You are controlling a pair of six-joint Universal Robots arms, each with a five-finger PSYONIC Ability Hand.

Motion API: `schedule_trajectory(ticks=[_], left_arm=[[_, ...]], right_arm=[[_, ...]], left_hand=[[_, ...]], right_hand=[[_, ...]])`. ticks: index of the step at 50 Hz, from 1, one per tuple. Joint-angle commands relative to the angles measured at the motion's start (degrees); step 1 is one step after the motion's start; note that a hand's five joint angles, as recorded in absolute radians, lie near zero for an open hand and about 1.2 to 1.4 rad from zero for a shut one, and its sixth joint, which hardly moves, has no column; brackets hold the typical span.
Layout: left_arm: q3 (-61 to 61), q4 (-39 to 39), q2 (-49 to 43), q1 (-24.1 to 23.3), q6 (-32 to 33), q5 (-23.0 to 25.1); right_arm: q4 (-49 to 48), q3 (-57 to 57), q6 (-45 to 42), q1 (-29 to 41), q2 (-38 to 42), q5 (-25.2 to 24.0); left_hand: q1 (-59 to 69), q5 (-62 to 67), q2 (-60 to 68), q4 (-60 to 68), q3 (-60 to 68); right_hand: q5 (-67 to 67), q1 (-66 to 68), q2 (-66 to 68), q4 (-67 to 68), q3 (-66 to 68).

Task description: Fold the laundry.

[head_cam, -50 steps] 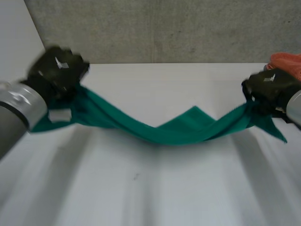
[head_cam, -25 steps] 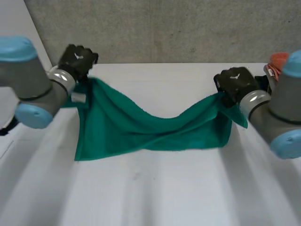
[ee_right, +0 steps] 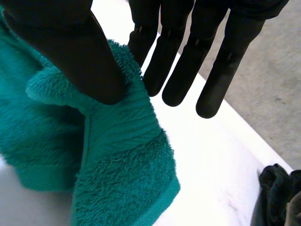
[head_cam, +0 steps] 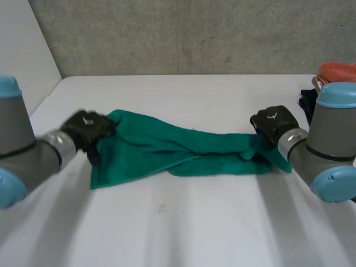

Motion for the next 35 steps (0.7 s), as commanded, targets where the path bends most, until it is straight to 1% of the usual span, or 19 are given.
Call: schedule_trajectory(ticks=[1, 8, 15, 23, 29, 30, 35], left_arm=[[-6.72, 4.27, -3.95, 0.28, 1.56, 2.21], [-5.49, 10.42, -9.05, 0.2, 2.36, 1.42], [-4.17, 12.62, -11.69, -0.42, 2.62, 1.33], [-2.07, 14.99, -13.01, -0.6, 3.94, 1.59], [-0.04, 16.67, -14.59, -0.6, 4.12, 1.68], [0.57, 16.75, -14.77, -0.6, 4.12, 1.68], [1.71, 17.2, -14.68, -0.68, 4.03, 2.29]], right_arm=[[-0.37, 3.03, -1.58, -0.56, -0.34, -2.24], [-0.9, 4.17, -2.02, -0.21, -0.26, -2.24], [-1.6, 4.96, -2.02, 0.14, -0.26, -2.24], [-1.87, 5.67, -2.55, 0.15, -0.26, -2.33], [-1.95, 6.11, -3.16, 0.32, -0.26, -2.33], [-1.96, 6.28, -3.25, 0.41, -0.26, -2.33], [-2.13, 6.37, -3.52, 0.59, -0.34, -2.24]], left_hand=[[3.18, 3.14, 3.57, 3.28, 3.56], [3.18, 3.13, 3.57, 3.28, 3.56], [3.35, 3.3, 3.74, 3.45, 3.73], [11.08, 11.03, 11.47, 11.18, 11.46], [22.0, 21.96, 22.39, 22.1, 22.38], [28.35, 28.3, 28.74, 28.45, 28.73], [45.86, 45.82, 46.25, 45.96, 46.25]], right_hand=[[13.58, 15.14, 12.17, 11.3, 11.8], [13.58, 15.14, 12.17, 11.3, 11.8], [13.58, 15.14, 12.17, 11.3, 11.8], [13.58, 15.14, 12.17, 11.3, 11.8], [13.58, 15.14, 12.17, 11.3, 11.8], [13.58, 15.14, 12.17, 11.3, 11.8], [13.58, 15.14, 12.17, 11.3, 11.8]])
